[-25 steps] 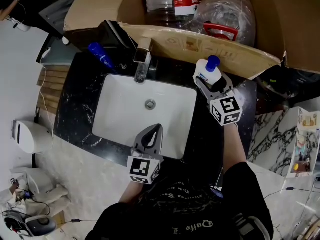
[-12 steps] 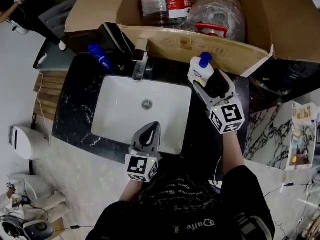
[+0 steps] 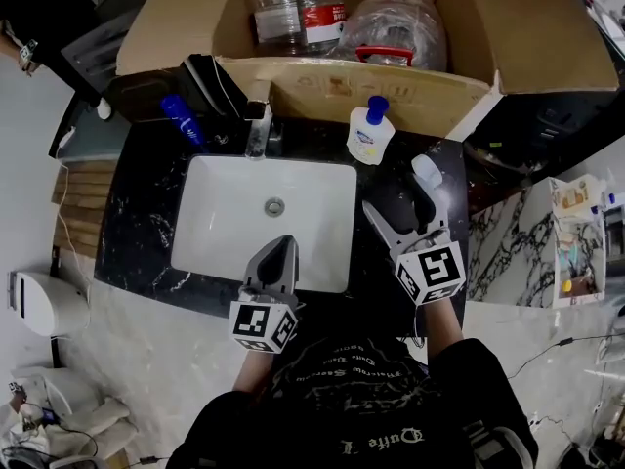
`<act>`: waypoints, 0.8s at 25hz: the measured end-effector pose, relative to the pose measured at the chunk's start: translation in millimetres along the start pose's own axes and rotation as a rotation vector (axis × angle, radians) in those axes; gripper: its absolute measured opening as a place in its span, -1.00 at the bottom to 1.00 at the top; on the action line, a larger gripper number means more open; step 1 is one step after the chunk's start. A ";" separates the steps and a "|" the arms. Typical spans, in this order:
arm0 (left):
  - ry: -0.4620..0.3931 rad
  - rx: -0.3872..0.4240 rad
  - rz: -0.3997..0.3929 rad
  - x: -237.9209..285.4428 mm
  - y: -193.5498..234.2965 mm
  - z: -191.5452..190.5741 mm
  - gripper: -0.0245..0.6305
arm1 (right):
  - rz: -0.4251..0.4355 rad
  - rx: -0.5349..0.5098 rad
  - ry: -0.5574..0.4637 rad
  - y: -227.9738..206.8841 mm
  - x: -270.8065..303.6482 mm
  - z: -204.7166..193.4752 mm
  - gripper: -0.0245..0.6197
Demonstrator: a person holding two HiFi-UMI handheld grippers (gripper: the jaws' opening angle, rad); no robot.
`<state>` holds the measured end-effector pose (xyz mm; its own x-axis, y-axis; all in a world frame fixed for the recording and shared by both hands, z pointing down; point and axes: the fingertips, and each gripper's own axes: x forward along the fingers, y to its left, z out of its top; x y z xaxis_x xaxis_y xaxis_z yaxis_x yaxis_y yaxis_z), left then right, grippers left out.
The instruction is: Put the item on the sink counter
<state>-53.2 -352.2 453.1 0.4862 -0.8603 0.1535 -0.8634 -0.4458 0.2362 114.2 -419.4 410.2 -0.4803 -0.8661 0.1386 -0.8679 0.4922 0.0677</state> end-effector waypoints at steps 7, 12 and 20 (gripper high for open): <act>0.008 0.015 -0.057 -6.8 -17.8 -7.1 -0.90 | -0.033 0.089 0.047 31.8 -44.7 -29.0 0.15; 0.025 0.013 -0.089 -13.0 -29.7 -18.1 -0.90 | -0.047 0.156 0.077 51.8 -66.9 -55.0 0.13; 0.027 0.031 -0.095 -20.5 -36.9 -22.7 -0.90 | -0.047 0.163 0.100 71.5 -82.9 -73.7 0.07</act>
<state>-28.3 -312.5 463.0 0.5695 -0.8067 0.1579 -0.8166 -0.5332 0.2211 101.3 -306.0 476.3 -0.4312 -0.8706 0.2370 -0.9018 0.4239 -0.0837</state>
